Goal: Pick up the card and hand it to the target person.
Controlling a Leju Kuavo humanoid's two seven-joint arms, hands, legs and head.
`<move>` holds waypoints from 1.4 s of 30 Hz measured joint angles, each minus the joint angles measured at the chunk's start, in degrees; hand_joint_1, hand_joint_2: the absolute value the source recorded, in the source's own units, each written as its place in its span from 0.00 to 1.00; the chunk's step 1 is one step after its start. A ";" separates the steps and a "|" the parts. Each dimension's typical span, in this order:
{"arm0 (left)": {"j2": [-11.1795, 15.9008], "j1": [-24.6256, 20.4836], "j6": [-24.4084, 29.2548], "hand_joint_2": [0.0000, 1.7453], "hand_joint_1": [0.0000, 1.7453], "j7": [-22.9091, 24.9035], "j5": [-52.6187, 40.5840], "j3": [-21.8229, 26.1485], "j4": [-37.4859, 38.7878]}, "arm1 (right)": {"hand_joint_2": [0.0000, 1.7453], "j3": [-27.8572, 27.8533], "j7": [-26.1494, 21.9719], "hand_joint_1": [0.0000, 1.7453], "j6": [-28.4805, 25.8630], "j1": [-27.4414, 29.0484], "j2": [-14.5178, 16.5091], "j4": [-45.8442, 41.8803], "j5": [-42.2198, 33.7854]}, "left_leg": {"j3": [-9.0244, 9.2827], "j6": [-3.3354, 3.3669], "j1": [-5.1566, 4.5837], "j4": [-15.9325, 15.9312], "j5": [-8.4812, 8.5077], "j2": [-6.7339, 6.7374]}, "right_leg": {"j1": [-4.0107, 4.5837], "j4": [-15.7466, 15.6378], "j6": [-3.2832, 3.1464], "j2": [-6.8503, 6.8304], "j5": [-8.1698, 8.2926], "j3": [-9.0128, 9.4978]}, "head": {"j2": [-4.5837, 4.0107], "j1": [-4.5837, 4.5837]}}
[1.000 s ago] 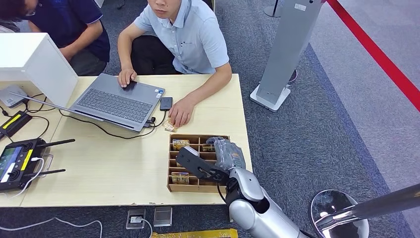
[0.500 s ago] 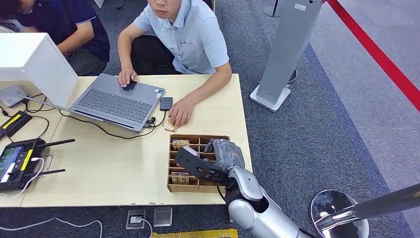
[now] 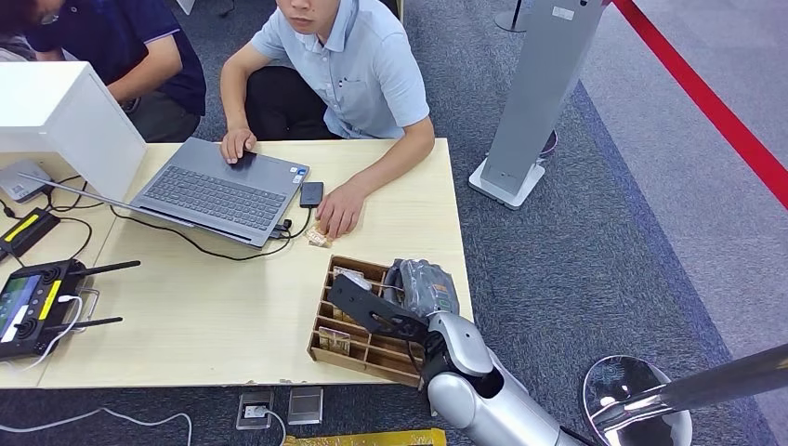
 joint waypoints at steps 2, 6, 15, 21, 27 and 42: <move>0.00 0.00 0.00 0.00 0.00 0.00 0.00 0.00 0.00 | 1.00 0.05 0.01 1.00 0.00 0.00 0.00 0.00 0.00 | 0.00 0.00 0.00 0.00 0.00 0.00 | 0.00 0.00 0.00 0.00 0.00 0.00 | 0.00 0.01; 0.00 0.00 -0.12 0.00 0.00 -0.01 -0.21 0.00 0.00 | 1.00 0.18 0.01 1.00 -0.11 0.01 0.00 0.00 0.02 | 0.01 0.00 0.00 0.00 0.00 0.00 | 0.00 0.00 0.00 0.00 0.00 0.00 | 0.00 -0.01; 0.00 0.00 0.36 0.00 0.00 -0.20 -0.17 0.00 0.00 | 1.00 0.50 -0.79 1.00 -1.86 0.02 -0.03 -0.11 1.20 | 0.00 0.00 0.00 0.00 0.00 0.00 | 0.00 0.00 0.00 0.00 0.00 0.00 | 0.00 -0.01; 0.00 0.00 0.20 0.00 0.00 -0.69 -0.17 0.00 0.00 | 1.00 0.82 -7.17 1.00 -5.70 -0.53 -0.32 -1.85 4.83 | 0.01 0.00 0.00 0.00 0.00 0.00 | 0.00 0.00 0.00 0.00 0.00 0.00 | 0.00 0.00; 0.00 0.02 -0.43 0.00 0.00 -1.68 -0.31 0.00 0.00 | 1.00 0.97 -19.11 1.00 -15.28 -0.52 -0.87 -6.33 10.31 | 0.02 0.00 0.00 0.00 0.00 0.00 | 0.00 0.00 0.00 0.00 0.00 0.00 | 0.00 -0.03; 0.00 -0.02 -0.40 0.00 0.00 -1.99 -0.78 -0.03 0.00 | 1.00 1.63 -27.41 1.00 -18.50 -1.38 -1.05 -8.34 8.47 | 0.01 0.00 0.00 0.00 0.00 0.00 | 0.00 0.00 0.00 0.00 0.00 0.02 | 0.00 -0.01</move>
